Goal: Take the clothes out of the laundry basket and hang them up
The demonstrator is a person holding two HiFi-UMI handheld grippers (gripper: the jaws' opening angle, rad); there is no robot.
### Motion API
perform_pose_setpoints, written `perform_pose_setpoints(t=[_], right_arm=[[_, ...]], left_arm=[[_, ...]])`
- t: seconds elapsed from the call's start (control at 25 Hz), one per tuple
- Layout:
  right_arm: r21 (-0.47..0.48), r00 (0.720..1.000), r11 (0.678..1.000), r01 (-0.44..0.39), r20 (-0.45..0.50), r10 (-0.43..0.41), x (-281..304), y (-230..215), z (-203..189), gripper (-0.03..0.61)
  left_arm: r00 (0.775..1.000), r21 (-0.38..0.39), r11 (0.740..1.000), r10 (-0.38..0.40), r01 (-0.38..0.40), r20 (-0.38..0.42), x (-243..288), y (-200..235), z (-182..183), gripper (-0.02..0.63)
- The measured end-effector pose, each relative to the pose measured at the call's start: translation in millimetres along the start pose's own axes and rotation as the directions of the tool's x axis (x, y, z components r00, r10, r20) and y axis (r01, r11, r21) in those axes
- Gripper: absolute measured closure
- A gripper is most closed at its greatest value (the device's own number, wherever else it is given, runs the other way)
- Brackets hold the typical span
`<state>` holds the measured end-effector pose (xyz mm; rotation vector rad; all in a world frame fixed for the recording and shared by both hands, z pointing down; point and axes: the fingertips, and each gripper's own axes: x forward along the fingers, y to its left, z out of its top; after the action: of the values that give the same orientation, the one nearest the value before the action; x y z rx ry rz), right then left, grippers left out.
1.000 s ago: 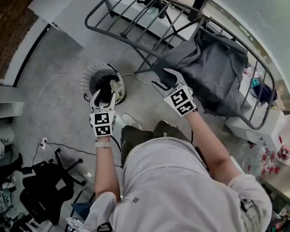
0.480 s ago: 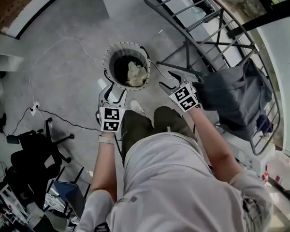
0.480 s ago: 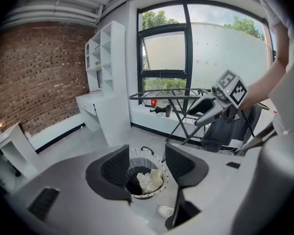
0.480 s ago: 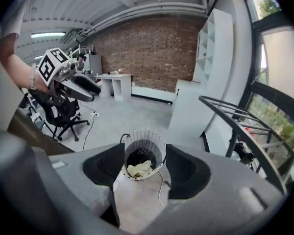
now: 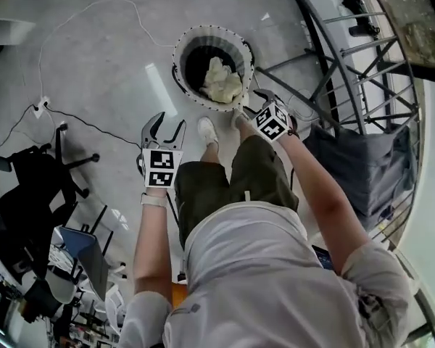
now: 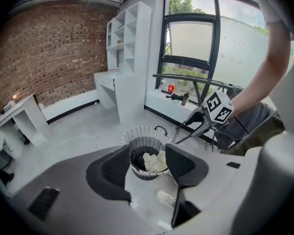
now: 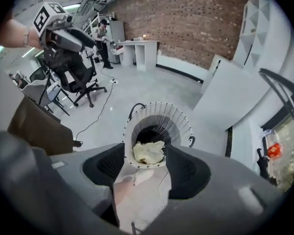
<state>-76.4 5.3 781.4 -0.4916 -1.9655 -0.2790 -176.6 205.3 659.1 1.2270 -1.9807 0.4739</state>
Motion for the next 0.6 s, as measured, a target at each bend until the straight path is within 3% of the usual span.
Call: perform_pose_setpoints(t=[0.36, 0.6], right_arm=[[-0.085, 0.977, 0.986, -0.143, -0.172, 0.127, 128, -26, -59, 0.316], [-0.204, 0.933, 0.938, -0.28, -0.29, 0.215, 196, -28, -86, 0.316]], left_arm=[[0.983, -0.187, 0.976, 0.078, -0.109, -0.165, 45, 14, -49, 0.385], [0.963, -0.296, 0.939, 0.101, -0.176, -0.251, 68, 15, -81, 0.385]])
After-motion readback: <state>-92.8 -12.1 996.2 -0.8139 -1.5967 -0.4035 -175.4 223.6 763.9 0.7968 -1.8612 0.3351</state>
